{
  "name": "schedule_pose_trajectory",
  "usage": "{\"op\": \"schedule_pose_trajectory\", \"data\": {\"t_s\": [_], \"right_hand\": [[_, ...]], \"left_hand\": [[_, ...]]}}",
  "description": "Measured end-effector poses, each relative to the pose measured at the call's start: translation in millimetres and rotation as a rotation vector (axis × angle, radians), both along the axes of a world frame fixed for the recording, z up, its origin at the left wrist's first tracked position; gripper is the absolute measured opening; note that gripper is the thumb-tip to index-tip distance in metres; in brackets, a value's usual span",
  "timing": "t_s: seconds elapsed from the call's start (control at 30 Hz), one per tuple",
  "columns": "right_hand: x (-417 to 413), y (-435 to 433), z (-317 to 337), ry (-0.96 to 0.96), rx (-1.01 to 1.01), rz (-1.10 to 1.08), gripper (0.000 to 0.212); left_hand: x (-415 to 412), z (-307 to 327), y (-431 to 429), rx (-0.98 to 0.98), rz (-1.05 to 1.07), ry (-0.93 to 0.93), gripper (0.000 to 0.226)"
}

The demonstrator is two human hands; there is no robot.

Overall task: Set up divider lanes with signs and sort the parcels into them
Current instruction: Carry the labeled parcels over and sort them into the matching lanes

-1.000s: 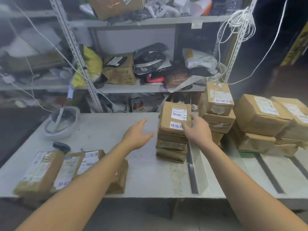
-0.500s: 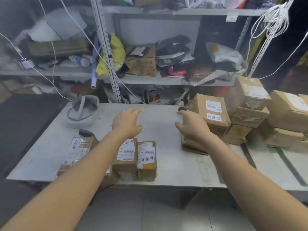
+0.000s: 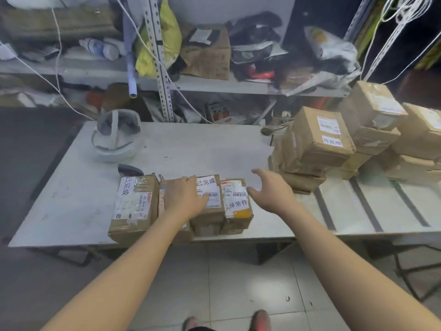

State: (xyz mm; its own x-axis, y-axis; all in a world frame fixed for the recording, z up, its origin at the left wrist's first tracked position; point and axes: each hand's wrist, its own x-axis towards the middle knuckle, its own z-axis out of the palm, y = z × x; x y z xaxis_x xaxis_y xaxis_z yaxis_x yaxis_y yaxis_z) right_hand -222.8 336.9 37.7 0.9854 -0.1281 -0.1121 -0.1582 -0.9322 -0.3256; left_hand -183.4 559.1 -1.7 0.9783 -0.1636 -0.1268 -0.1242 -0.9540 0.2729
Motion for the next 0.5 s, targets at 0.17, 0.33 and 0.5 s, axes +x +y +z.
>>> {"op": "schedule_pose_trajectory", "data": {"t_s": [0.17,0.33,0.5], "right_hand": [[-16.0,8.0,-30.4,0.125,0.109,-0.056,0.077],[-27.4,19.4,-52.4,0.151,0.247,-0.085,0.077],[-31.2,31.1,-78.7,0.152,0.272,-0.148,0.098]], "left_hand": [[-21.5,-17.6,-14.7,-0.253,0.203,0.035,0.073],[-39.4,-25.9,-35.8,-0.343,0.351,-0.011,0.103],[-45.2,-31.4,-50.8,-0.265,0.436,-0.069,0.118]]}}
